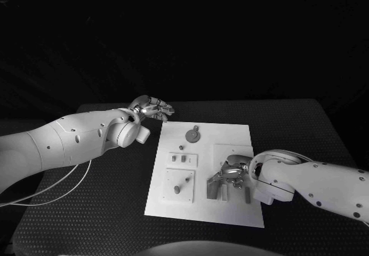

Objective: Assemble the parts on the task board

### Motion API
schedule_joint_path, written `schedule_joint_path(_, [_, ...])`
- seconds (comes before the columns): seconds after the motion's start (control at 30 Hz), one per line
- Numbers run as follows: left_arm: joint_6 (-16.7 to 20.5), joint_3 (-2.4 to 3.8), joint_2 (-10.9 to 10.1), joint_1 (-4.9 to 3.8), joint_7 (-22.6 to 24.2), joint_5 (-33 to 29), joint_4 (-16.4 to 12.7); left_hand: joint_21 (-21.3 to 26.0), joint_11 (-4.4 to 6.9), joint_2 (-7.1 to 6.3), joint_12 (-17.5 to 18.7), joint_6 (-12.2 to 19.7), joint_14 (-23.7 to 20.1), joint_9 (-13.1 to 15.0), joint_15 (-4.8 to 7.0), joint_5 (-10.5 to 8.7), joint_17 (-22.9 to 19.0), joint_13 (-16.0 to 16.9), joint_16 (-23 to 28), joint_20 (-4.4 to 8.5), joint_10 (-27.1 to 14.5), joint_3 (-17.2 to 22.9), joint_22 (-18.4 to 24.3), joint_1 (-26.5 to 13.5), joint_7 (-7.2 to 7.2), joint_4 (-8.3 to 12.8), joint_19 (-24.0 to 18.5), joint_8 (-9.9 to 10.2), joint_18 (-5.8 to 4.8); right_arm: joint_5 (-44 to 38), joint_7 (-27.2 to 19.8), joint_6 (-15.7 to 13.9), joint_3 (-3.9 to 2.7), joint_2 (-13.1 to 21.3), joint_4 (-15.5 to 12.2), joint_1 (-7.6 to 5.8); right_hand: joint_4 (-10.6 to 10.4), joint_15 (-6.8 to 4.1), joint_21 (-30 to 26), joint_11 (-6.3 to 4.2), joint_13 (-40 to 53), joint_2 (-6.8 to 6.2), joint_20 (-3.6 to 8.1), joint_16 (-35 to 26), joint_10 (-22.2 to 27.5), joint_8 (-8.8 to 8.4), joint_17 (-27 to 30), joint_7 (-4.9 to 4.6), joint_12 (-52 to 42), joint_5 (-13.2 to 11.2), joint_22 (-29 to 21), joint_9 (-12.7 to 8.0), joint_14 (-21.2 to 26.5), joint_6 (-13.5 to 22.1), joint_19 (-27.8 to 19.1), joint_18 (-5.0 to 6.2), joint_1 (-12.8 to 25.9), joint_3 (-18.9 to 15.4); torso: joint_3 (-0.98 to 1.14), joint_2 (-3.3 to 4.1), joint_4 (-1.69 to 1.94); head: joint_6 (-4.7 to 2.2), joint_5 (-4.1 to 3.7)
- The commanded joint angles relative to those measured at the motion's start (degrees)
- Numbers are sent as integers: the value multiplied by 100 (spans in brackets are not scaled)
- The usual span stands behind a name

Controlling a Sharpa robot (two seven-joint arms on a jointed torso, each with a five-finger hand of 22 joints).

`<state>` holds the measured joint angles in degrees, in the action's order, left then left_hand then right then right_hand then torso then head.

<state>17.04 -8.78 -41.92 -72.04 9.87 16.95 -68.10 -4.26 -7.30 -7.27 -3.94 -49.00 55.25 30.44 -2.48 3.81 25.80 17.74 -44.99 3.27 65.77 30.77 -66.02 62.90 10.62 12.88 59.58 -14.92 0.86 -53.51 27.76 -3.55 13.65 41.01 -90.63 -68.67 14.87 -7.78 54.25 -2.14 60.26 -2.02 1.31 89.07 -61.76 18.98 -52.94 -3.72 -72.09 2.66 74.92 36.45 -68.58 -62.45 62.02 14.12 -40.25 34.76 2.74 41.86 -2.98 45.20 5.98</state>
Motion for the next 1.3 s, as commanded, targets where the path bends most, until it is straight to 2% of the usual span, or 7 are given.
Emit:
schedule_joint_path(0.03, [-99,2,9,-6,4,-23,-10,26,-13,-20,9,34,16,-6,-11,32,11,-9,22,-15,-49,-2,-7,-43,2,-30,-4,-30,77,418,-209,20,14,-43,2,36,158,-5,31,-22,-2,708,-18,25,-13,8,-12,-6,-35,24,110,1,-21,-38,-12,88,-741,204,6,0,-2,-3,1])
schedule_joint_path(0.47, [-128,0,9,-6,-34,-23,-8,28,-24,-27,15,44,10,-9,-15,32,20,-15,31,-18,-76,-1,-9,-36,6,-30,-11,-28,76,711,-272,159,4,-37,157,13,162,-5,39,-26,4,711,-24,31,-14,15,-27,-1,-45,24,112,7,-28,-55,-12,88,-757,233,5,1,4,-5,12])
schedule_joint_path(0.63, [-140,-1,7,-6,-76,-23,-10,29,-31,-32,17,54,5,-11,-18,32,25,-19,37,-20,-93,-1,-11,-36,10,-32,-16,-25,75,714,-264,412,2,-38,214,-14,169,-6,45,-28,8,697,-26,35,-11,16,-21,1,-50,24,114,10,-22,-60,-12,88,-776,250,-2,3,6,0,20])
schedule_joint_path(0.9, [-152,-1,9,-6,-82,-22,-9,31,-42,-37,18,84,-3,-18,-22,32,34,-26,48,-24,-122,-1,-12,-34,23,-37,-24,-12,75,656,-256,621,-3,-73,213,-23,175,-8,54,-30,14,678,-27,41,-6,16,-24,3,-56,24,115,16,-18,-64,-16,88,-815,277,3,-1,-3,7,32])
schedule_joint_path(1.3, [-159,-2,7,-6,-86,-19,-11,32,-44,-36,17,86,-5,-19,-23,32,38,-27,51,-25,-129,0,-13,-32,24,-38,-27,-12,75,236,-278,600,-3,-127,168,-24,167,-8,59,-28,18,645,-33,42,4,13,11,0,-57,23,116,19,11,-62,-25,88,-826,281,3,-1,-4,23,42])
